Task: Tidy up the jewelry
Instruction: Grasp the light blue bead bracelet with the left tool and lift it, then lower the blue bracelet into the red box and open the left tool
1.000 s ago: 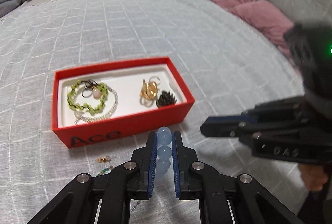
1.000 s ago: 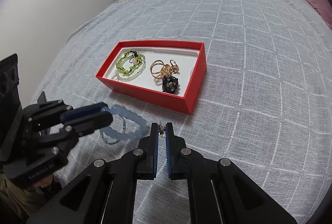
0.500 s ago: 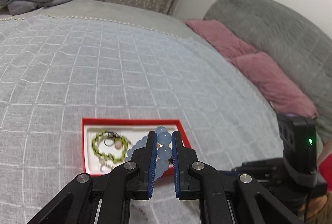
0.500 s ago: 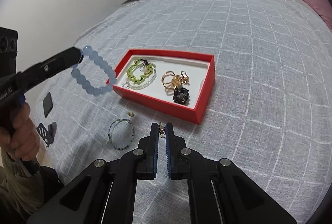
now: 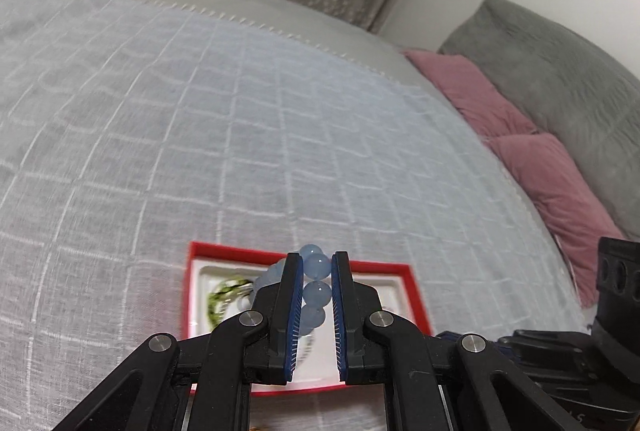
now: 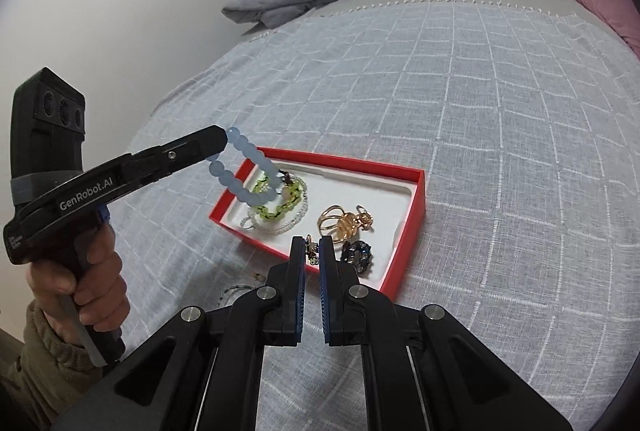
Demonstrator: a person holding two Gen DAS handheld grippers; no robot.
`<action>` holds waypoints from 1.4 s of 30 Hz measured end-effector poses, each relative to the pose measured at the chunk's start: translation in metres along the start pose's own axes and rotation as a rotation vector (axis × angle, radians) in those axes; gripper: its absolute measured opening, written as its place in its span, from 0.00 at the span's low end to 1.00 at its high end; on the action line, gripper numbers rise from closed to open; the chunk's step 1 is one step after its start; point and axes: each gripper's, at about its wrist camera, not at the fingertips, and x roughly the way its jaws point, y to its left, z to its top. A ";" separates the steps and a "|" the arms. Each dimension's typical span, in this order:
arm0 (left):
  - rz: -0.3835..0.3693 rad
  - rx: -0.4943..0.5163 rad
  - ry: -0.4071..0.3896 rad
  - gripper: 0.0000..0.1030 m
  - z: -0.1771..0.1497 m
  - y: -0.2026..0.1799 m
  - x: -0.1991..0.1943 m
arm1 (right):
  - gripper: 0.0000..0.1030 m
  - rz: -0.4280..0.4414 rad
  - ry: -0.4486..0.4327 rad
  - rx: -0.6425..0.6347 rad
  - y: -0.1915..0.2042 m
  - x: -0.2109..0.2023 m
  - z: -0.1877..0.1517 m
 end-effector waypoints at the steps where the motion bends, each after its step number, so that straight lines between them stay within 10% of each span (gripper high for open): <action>1: 0.004 -0.013 0.009 0.09 0.000 0.005 0.003 | 0.06 -0.005 0.004 0.003 -0.001 0.003 0.001; 14: -0.113 -0.069 0.010 0.09 0.000 0.006 0.002 | 0.06 -0.104 0.026 -0.019 -0.012 0.023 0.010; 32: 0.140 0.023 0.102 0.09 -0.017 0.021 0.031 | 0.08 -0.140 0.026 -0.026 -0.016 0.026 0.009; 37: 0.134 0.044 0.080 0.37 -0.017 0.020 0.023 | 0.11 -0.137 0.014 -0.013 -0.017 0.019 0.009; 42: 0.146 0.060 0.082 0.38 -0.019 0.018 0.020 | 0.19 -0.138 -0.005 -0.011 -0.015 0.009 0.010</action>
